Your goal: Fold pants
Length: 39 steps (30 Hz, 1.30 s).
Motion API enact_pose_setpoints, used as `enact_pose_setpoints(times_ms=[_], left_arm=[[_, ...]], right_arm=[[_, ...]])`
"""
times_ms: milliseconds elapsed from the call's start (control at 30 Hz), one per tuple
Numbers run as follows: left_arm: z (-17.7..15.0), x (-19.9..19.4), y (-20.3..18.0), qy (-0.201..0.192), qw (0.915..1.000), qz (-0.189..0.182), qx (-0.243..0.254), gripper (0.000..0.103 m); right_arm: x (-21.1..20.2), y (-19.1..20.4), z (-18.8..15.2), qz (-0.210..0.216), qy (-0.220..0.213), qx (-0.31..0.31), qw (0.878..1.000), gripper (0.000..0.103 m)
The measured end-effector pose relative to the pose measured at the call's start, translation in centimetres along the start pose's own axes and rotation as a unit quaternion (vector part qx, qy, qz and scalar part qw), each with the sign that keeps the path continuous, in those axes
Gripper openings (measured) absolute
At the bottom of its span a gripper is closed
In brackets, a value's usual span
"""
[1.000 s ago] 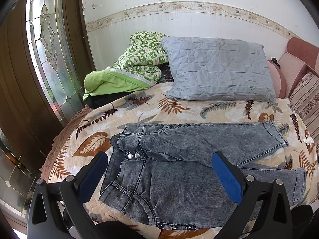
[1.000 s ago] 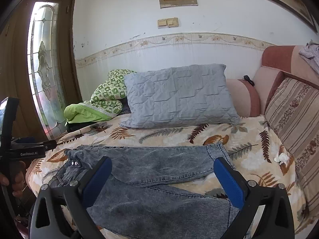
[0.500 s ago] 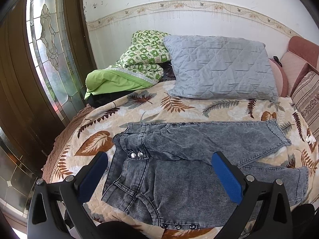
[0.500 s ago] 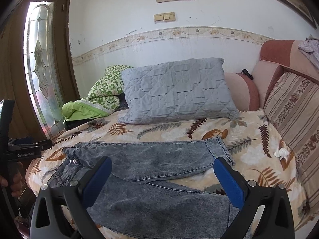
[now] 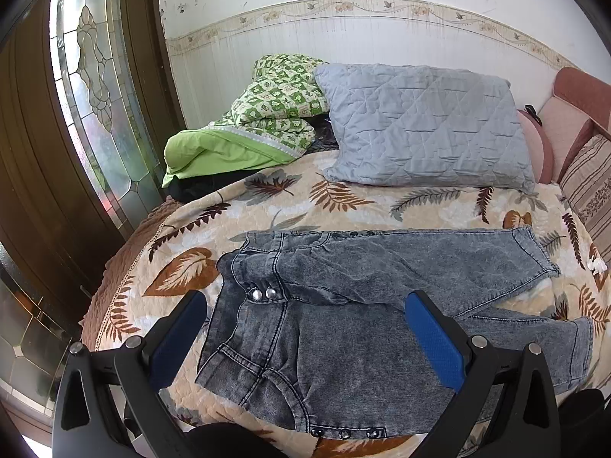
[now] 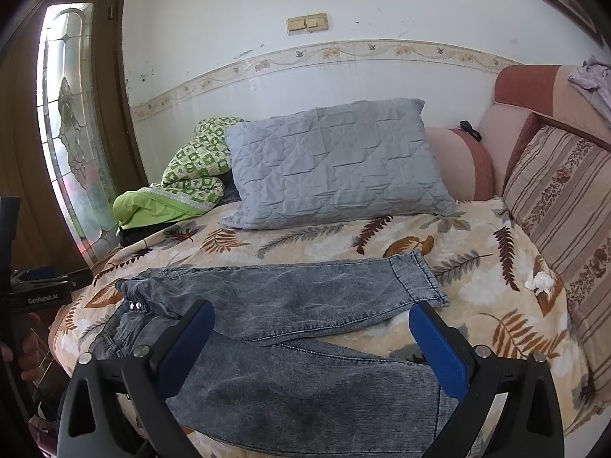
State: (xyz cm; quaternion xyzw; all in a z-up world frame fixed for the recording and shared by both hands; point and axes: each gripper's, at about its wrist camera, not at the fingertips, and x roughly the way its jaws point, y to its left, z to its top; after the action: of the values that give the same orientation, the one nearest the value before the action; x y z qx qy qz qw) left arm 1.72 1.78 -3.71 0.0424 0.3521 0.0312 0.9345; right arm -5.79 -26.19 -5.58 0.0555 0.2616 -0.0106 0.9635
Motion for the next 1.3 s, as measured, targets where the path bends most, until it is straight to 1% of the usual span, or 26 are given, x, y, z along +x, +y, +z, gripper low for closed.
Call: enact_pose_setpoints(times_ms=[367,533,633,767,867,967,1100,1167,1233,1267,1300], left_arm=[[-0.3,0.5,0.0,0.008,1.0000,0.002,0.002,0.103],[-1.5,1.1,-0.3,0.024,0.9997,-0.001,0.006,0.103],[-3.7,1.6,-0.4,0.053,0.9985,-0.015,-0.008,0.103],[-8.2,0.8,-0.9,0.092,0.9941,-0.044,-0.039,0.103],[-10.7,-0.7,-1.9,0.103,0.9920,-0.065,-0.033,0.103],[-11.4,-2.5,-2.4,0.091,0.9920,-0.082,-0.028,0.103],[-11.7,-4.4,-2.2,0.080,0.9890,-0.119,-0.037,0.103],[-11.7,-4.5,-2.5,0.086,0.9848,-0.147,-0.034,0.103],[-11.9,-4.1,-3.0,0.104,0.9781,-0.179,-0.025,0.103],[-11.9,-3.9,-3.3,0.110,0.9774,-0.179,-0.019,0.103],[-11.8,-3.8,-3.5,0.110,0.9793,-0.170,-0.013,0.103]], right_arm=[[0.5,-0.5,-0.4,-0.001,0.008,0.012,1.000,0.103],[0.8,-0.8,-0.6,-0.004,0.011,0.015,1.000,0.103],[1.0,-1.1,-0.7,-0.008,0.014,0.014,1.000,0.103],[1.0,-1.7,-0.9,-0.013,0.015,0.018,1.000,0.103],[0.7,-2.2,-1.0,-0.017,0.014,0.020,1.000,0.103],[0.4,-2.6,-1.1,-0.016,0.011,0.025,0.999,0.103],[-0.3,-2.6,-1.0,-0.015,0.004,0.025,1.000,0.103],[-0.7,-2.5,-1.0,-0.017,-0.002,0.022,1.000,0.103],[-0.9,-2.7,-0.8,-0.016,-0.006,0.023,1.000,0.103],[-0.9,-2.8,-0.8,-0.015,-0.007,0.026,1.000,0.103],[-0.8,-3.0,-0.7,-0.013,-0.006,0.029,0.999,0.103]])
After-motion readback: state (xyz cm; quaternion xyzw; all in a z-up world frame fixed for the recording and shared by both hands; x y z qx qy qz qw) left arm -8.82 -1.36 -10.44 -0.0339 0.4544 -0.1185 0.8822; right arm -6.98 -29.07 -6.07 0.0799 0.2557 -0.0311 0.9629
